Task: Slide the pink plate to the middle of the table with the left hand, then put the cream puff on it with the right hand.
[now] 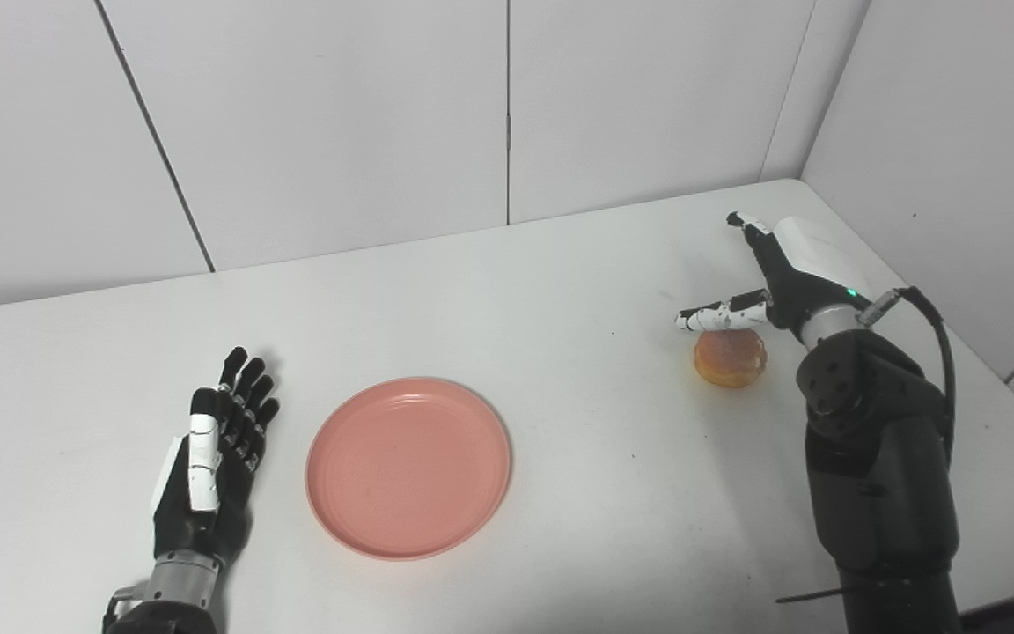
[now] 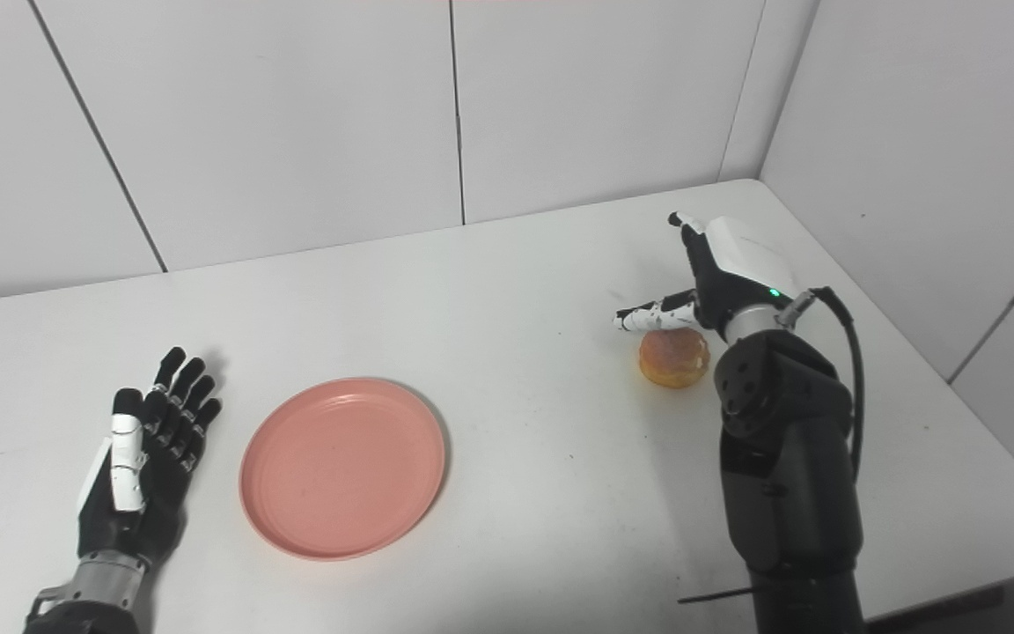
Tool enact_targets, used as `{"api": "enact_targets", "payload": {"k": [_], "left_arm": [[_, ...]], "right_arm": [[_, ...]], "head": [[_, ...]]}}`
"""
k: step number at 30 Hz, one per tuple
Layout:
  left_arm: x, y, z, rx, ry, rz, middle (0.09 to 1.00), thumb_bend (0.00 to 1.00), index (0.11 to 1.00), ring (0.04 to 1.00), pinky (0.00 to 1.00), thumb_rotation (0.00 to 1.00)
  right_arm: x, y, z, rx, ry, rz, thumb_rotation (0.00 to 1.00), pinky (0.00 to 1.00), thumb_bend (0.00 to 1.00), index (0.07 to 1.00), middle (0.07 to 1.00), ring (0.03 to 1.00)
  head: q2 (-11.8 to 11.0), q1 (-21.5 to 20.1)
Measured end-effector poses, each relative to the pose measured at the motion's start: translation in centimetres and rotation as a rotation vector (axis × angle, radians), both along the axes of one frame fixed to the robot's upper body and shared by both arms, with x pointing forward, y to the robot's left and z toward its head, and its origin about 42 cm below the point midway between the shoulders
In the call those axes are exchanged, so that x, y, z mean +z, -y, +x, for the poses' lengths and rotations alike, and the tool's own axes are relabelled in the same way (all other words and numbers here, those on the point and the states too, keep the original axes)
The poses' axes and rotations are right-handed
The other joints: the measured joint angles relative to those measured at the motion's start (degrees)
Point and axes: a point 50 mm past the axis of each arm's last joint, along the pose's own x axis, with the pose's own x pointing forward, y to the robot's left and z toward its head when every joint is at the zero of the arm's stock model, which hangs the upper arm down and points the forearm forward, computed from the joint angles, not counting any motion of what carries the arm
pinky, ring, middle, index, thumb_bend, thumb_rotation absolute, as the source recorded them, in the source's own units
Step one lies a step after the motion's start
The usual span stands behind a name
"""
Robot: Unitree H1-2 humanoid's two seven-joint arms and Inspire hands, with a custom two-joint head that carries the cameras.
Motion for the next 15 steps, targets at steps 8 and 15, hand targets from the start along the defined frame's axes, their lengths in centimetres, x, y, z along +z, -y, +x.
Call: {"api": "enact_targets", "payload": {"k": [8,15], "left_arm": [[0.03,0.02,-0.23,-0.001,0.001,0.001,1.000,0.81,0.998,1.000,1.00,1.00],[0.17,0.14,-0.43,-0.004,-0.007,0.002,1.000,0.80,0.998,1.000,1.00,1.00]], "right_arm": [[-0.28,0.08,-0.14,-0.024,-0.126,-0.030,0.36,0.44,0.98,0.908,0.693,0.592],[-0.29,0.28,0.07,-0.050,-0.195,-0.035,0.31,0.30,0.96,0.889,0.576,0.430]], "head": [[0.3,0.5],[0.4,0.4]]}}
